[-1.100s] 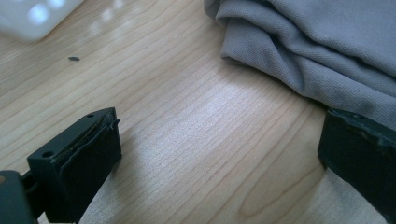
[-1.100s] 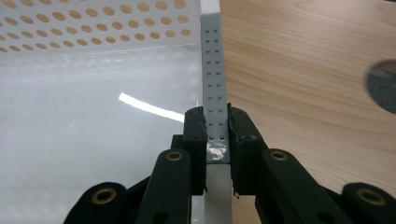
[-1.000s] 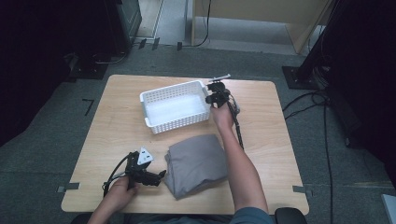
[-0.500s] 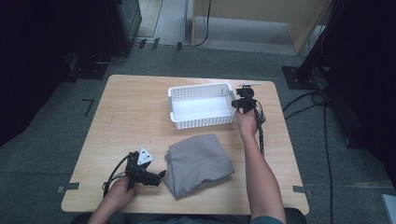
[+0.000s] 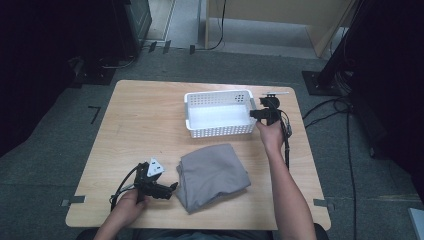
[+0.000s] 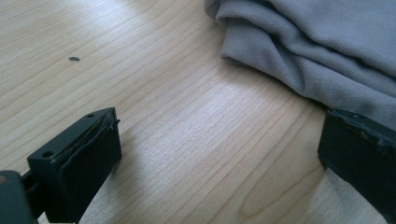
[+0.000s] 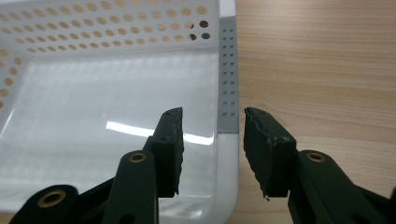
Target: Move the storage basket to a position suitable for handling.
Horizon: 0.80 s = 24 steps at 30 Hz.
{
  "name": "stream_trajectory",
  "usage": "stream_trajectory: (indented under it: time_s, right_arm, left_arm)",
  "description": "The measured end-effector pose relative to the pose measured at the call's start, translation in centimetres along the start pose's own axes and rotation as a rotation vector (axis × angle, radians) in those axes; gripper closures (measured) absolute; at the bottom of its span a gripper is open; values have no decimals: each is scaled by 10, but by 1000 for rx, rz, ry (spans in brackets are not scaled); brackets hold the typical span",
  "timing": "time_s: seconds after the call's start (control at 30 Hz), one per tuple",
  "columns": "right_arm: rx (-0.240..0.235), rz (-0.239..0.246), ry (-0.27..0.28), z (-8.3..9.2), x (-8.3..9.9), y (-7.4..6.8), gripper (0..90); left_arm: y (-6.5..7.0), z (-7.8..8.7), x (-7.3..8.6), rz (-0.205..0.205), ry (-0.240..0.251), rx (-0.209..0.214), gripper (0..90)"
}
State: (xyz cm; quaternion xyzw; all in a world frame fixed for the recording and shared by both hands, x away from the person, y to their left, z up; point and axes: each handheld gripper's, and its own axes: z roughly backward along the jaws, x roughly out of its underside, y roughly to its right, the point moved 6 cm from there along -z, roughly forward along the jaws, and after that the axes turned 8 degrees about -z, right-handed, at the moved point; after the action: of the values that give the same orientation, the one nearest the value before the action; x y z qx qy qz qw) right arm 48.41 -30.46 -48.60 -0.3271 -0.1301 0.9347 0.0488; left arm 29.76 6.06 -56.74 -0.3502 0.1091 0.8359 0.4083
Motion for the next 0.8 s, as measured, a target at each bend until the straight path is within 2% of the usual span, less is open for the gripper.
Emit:
stream_trajectory:
  time_s: [0.2, 0.37, 0.5, 0.67, 0.8]
  right_arm:
    - [-50, 57, 31, 28, 12, -9, 614]
    - [-127, 97, 46, 40, 30, -27, 708]
    - [-212, 143, 17, 38, 47, -52, 760]
    - [-270, 254, 3, 27, 68, -85, 768]
    - [-302, 286, -17, 12, 76, -104, 784]
  left_arm:
    - [0, 0, 0, 0, 0, 0, 0]
    - [0, 0, 0, 0, 0, 0, 0]
    - [0, 0, 0, 0, 0, 0, 0]
    - [0, 0, 0, 1, 0, 0, 0]
    - [0, 0, 0, 0, 0, 0, 0]
